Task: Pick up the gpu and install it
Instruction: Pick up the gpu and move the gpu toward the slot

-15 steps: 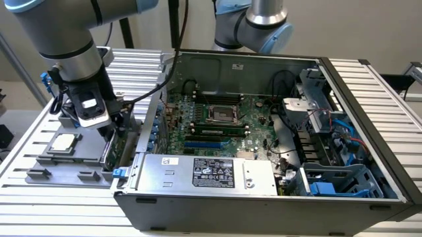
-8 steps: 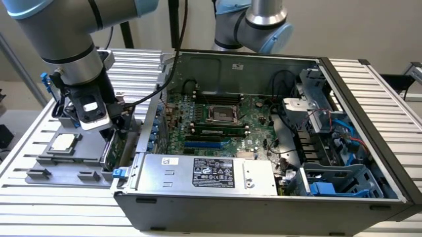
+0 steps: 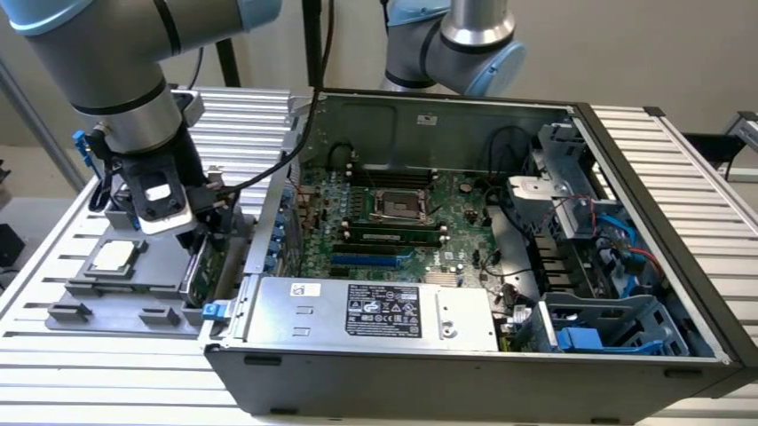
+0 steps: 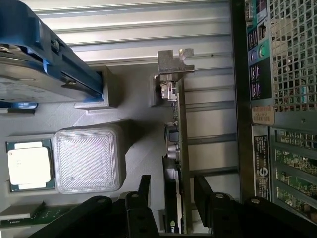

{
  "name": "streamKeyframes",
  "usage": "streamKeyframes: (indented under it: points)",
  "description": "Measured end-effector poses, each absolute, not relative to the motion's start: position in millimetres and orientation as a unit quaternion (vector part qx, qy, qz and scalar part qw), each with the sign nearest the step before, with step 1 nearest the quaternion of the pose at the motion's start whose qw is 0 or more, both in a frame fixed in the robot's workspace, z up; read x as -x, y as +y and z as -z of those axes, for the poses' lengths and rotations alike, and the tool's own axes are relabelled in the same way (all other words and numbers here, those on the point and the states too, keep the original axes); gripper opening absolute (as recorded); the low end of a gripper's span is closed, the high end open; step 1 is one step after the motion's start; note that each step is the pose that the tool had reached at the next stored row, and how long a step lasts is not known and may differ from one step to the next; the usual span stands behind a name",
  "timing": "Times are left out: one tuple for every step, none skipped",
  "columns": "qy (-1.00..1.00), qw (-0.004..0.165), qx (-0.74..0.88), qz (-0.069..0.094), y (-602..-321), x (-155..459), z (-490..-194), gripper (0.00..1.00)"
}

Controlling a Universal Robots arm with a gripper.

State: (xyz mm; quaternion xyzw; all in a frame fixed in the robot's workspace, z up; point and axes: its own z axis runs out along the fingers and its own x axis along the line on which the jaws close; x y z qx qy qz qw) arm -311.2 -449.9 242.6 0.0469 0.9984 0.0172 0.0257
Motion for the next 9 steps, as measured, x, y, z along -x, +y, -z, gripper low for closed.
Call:
streamKeyframes:
  points:
    - [0.998,0.026,-0.047,-0.017,-449.9,311.2,-242.6,0.48]
    - [0.998,0.026,-0.047,-0.017,-449.8,311.3,-242.6,0.48]
    - [0.998,0.026,-0.047,-0.017,-449.8,311.4,-242.6,0.48]
    - [0.998,0.026,-0.047,-0.017,-449.8,311.4,-242.5,0.48]
    - [0.998,0.026,-0.047,-0.017,-449.7,311.4,-242.3,0.46]
    - [0.998,0.026,-0.047,-0.017,-449.7,311.4,-242.2,0.46]
    - [0.998,0.026,-0.047,-0.017,-449.5,311.4,-242.0,0.46]
    - [0.998,0.026,-0.047,-0.017,-449.3,311.4,-241.7,0.39]
    - [0.998,0.026,-0.047,-0.017,-449.2,311.4,-241.4,0.39]
